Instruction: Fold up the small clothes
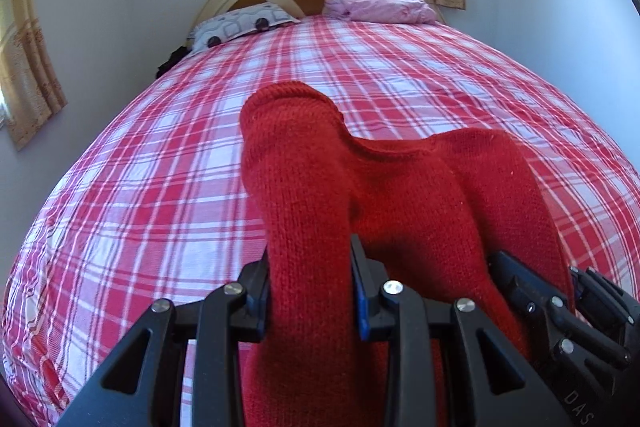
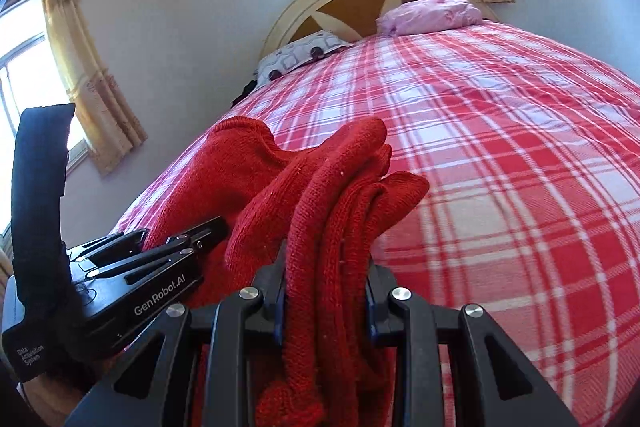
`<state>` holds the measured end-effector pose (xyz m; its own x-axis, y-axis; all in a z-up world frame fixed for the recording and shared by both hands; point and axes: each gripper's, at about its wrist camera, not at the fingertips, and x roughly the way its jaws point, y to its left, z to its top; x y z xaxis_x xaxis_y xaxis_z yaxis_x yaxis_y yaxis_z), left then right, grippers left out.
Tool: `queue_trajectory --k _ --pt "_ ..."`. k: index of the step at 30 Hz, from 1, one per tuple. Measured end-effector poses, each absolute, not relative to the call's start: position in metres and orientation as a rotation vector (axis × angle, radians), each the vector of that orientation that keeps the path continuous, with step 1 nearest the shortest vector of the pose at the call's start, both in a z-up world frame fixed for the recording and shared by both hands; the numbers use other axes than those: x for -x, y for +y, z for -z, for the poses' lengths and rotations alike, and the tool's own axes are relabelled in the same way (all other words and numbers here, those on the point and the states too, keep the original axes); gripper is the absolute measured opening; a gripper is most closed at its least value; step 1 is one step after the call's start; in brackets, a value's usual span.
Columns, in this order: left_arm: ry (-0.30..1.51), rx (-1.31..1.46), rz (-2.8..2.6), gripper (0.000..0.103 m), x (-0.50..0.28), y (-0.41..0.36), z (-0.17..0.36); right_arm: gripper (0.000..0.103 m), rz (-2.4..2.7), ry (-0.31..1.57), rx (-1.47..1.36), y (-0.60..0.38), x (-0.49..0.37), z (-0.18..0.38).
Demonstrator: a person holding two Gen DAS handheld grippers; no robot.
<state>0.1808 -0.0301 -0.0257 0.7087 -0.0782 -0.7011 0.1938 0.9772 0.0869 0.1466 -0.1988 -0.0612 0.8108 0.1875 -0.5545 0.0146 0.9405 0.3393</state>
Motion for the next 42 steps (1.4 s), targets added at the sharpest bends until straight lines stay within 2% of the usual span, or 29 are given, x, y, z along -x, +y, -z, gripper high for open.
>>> queue_trajectory --k 21,36,42 --pt "0.768 -0.108 -0.014 0.033 -0.209 0.056 0.032 0.03 -0.245 0.662 -0.308 -0.106 -0.204 0.066" --pt "0.727 -0.174 -0.058 0.033 -0.261 0.073 0.023 0.03 -0.256 0.634 -0.341 -0.082 -0.262 0.06" --pt "0.752 -0.19 -0.048 0.033 -0.29 0.067 0.037 0.03 -0.207 0.638 -0.363 -0.082 -0.285 0.07"
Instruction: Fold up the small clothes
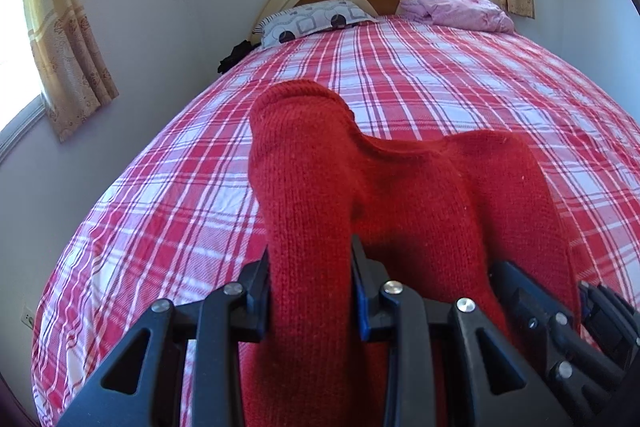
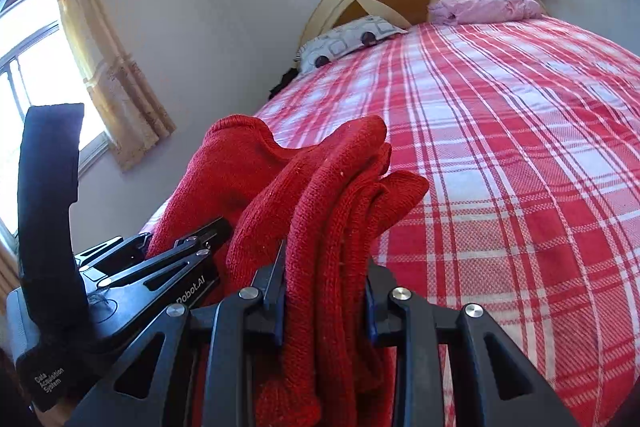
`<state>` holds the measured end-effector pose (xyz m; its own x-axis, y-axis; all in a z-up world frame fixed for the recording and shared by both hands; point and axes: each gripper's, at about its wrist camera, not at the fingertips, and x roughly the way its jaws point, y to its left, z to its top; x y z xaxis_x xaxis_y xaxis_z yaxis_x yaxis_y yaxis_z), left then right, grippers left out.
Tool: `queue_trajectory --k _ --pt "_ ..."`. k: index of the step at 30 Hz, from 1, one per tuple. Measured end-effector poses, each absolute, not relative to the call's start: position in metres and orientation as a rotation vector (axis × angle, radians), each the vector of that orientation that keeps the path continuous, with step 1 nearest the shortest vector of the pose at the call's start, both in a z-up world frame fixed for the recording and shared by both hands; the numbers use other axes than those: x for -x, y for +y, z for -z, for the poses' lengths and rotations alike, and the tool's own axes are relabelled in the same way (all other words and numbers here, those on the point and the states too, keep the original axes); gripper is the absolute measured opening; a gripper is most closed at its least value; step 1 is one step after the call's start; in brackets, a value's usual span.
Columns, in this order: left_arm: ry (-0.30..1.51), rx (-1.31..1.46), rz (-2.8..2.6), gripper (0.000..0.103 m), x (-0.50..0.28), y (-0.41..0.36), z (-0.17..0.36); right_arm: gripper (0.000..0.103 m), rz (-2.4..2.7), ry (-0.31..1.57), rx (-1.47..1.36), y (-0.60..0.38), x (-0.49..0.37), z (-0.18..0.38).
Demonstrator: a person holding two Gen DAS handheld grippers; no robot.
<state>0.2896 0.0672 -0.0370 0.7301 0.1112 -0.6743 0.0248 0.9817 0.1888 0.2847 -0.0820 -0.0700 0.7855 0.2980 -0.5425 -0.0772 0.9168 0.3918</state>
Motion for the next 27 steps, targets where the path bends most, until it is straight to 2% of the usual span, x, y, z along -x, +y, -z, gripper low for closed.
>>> queue_trajectory --k 13,18,23,26,27 --pt "0.816 -0.186 -0.026 0.034 -0.309 0.068 0.072 0.03 -0.171 0.769 -0.434 -0.098 -0.316 0.116" --pt "0.806 -0.196 -0.039 0.042 -0.314 0.068 0.078 0.033 -0.197 0.801 -0.497 -0.107 -0.324 0.126" --pt "0.808 -0.186 -0.032 0.044 -0.316 0.071 0.08 0.034 -0.211 0.806 -0.538 -0.112 -0.325 0.13" --pt "0.826 -0.146 -0.026 0.052 -0.315 0.078 0.079 0.034 -0.211 0.808 -0.541 -0.113 -0.324 0.13" --pt "0.832 -0.134 -0.033 0.061 -0.313 0.082 0.079 0.035 -0.214 0.81 -0.545 -0.113 -0.324 0.131"
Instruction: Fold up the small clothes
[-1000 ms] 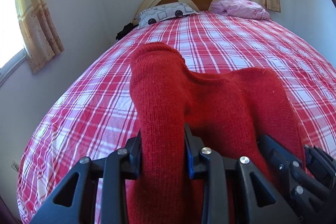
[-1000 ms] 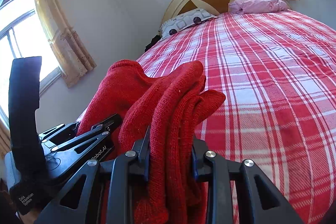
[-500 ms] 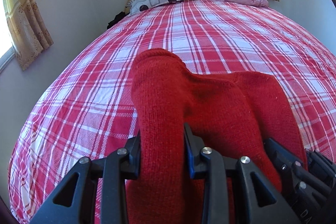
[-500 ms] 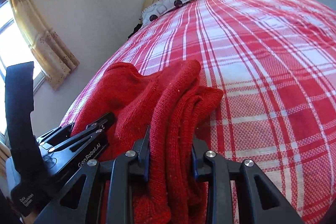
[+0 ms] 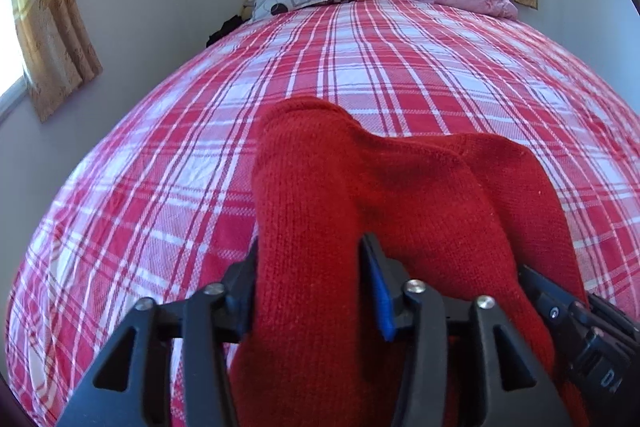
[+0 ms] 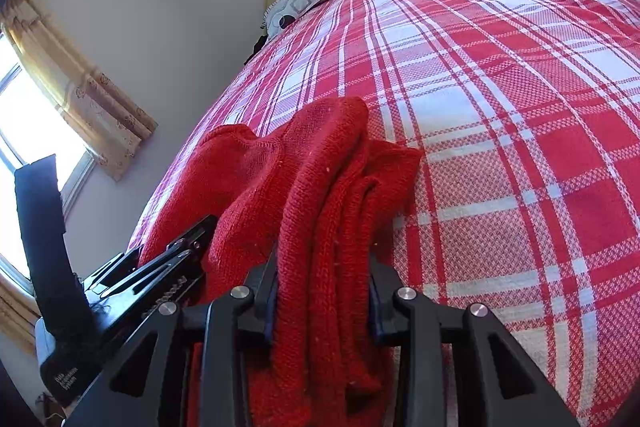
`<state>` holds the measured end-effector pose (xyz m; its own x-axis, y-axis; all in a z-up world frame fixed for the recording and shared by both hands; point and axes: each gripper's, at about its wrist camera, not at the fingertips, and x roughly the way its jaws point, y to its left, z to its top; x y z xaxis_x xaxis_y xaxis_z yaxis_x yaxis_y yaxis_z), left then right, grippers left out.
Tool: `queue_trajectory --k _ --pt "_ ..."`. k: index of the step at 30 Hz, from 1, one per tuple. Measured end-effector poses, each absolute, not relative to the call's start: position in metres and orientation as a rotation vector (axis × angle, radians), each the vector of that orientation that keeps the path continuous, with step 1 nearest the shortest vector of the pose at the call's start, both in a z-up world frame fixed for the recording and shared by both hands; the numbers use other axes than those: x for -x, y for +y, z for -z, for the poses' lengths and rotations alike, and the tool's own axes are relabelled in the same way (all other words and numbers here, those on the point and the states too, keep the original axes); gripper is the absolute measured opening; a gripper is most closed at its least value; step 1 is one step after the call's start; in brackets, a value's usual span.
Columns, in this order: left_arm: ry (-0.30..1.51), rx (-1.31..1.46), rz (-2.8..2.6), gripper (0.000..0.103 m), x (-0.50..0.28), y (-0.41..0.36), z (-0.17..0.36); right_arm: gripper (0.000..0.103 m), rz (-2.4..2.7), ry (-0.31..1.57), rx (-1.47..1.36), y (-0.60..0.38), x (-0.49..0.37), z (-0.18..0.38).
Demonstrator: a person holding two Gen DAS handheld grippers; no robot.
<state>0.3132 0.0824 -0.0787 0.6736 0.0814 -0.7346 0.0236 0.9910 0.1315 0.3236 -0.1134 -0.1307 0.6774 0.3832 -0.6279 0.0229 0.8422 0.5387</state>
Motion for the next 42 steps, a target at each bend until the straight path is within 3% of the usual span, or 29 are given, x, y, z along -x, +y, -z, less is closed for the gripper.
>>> queue_trajectory --k 3,6,8,18,20,22,26,37,42 --pt "0.845 -0.1 -0.054 0.081 -0.304 0.096 0.074 0.037 -0.222 0.817 -0.555 -0.116 -0.322 0.132" --pt "0.871 -0.007 -0.043 0.094 -0.291 0.117 0.069 0.04 -0.226 0.82 -0.541 -0.117 -0.318 0.13" --pt "0.881 0.039 -0.035 0.098 -0.282 0.128 0.069 0.043 -0.225 0.822 -0.535 -0.119 -0.316 0.129" --pt "0.866 0.065 -0.055 0.099 -0.247 0.136 0.066 0.052 -0.181 0.819 -0.414 -0.123 -0.291 0.117" --pt "0.851 0.045 -0.061 0.098 -0.241 0.137 0.063 0.05 -0.148 0.767 -0.341 -0.12 -0.275 0.104" --pt "0.833 0.028 -0.063 0.098 -0.234 0.135 0.059 0.034 -0.139 0.694 -0.278 -0.116 -0.254 0.091" --pt "0.807 0.036 -0.111 0.098 -0.231 0.139 0.058 0.033 -0.218 0.635 -0.246 -0.106 -0.229 0.074" --pt "0.857 0.032 -0.146 0.1 -0.231 0.146 0.077 0.033 -0.302 0.776 -0.029 -0.065 -0.224 0.105" --pt "0.852 0.076 -0.125 0.103 -0.221 0.151 0.083 0.034 -0.325 0.833 -0.191 -0.092 -0.214 0.122"
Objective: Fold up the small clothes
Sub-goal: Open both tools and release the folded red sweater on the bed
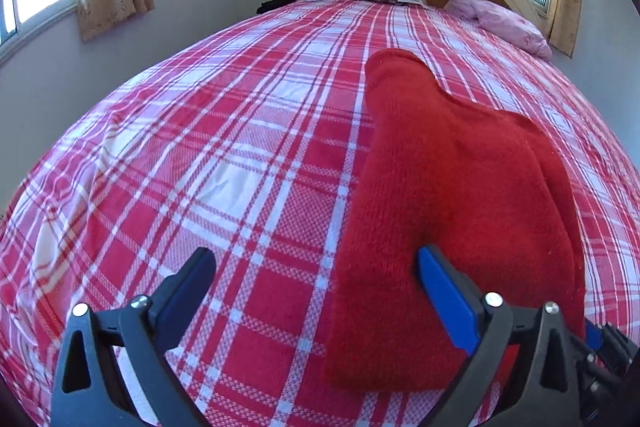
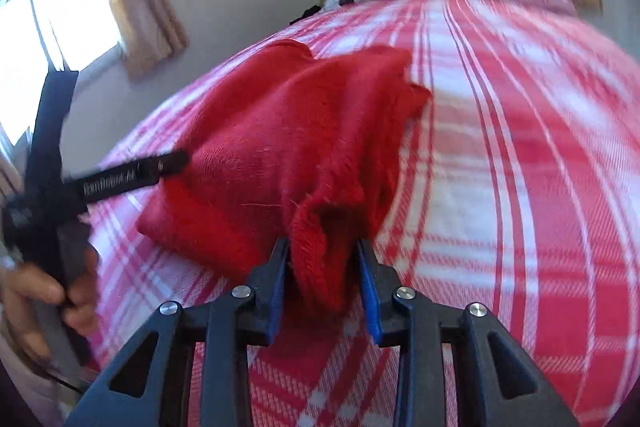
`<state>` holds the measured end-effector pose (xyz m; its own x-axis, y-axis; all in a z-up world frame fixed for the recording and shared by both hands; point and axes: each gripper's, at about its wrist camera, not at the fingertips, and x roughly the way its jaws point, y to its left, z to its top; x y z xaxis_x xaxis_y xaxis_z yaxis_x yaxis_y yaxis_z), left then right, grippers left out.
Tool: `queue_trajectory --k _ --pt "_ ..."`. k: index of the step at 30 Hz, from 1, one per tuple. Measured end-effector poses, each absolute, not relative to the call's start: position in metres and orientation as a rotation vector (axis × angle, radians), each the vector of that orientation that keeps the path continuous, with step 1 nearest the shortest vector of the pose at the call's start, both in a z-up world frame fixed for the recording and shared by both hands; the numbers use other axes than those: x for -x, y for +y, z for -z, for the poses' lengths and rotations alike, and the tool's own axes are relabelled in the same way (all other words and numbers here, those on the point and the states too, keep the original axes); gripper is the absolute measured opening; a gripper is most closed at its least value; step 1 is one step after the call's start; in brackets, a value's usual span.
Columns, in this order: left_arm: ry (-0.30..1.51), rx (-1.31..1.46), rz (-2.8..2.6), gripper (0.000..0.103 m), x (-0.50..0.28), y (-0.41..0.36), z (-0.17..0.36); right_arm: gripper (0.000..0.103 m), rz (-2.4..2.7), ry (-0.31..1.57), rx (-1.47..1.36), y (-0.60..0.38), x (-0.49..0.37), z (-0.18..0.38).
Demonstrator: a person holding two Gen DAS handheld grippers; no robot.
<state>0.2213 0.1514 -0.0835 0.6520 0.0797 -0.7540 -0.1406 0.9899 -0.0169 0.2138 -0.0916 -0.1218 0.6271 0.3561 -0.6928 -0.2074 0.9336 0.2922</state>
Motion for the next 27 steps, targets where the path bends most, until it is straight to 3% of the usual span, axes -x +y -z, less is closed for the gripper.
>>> queue_trajectory --k 5,12,17,22,27 --pt "0.865 0.035 -0.133 0.103 -0.213 0.147 0.084 0.034 -0.36 0.853 -0.206 -0.094 -0.219 0.119" --pt "0.879 0.05 -0.14 0.102 -0.202 0.155 0.082 0.034 -0.312 0.676 -0.255 -0.111 -0.195 0.085" --pt "0.817 0.009 -0.157 0.101 -0.199 0.149 0.063 0.034 -0.281 0.638 -0.186 -0.114 -0.227 0.056" --pt "0.82 -0.053 -0.174 0.101 -0.206 0.137 0.067 0.034 -0.289 0.73 -0.24 -0.116 -0.302 0.069" --pt "0.868 -0.085 -0.197 0.102 -0.209 0.136 0.082 0.034 -0.271 0.852 -0.187 -0.101 -0.321 0.102"
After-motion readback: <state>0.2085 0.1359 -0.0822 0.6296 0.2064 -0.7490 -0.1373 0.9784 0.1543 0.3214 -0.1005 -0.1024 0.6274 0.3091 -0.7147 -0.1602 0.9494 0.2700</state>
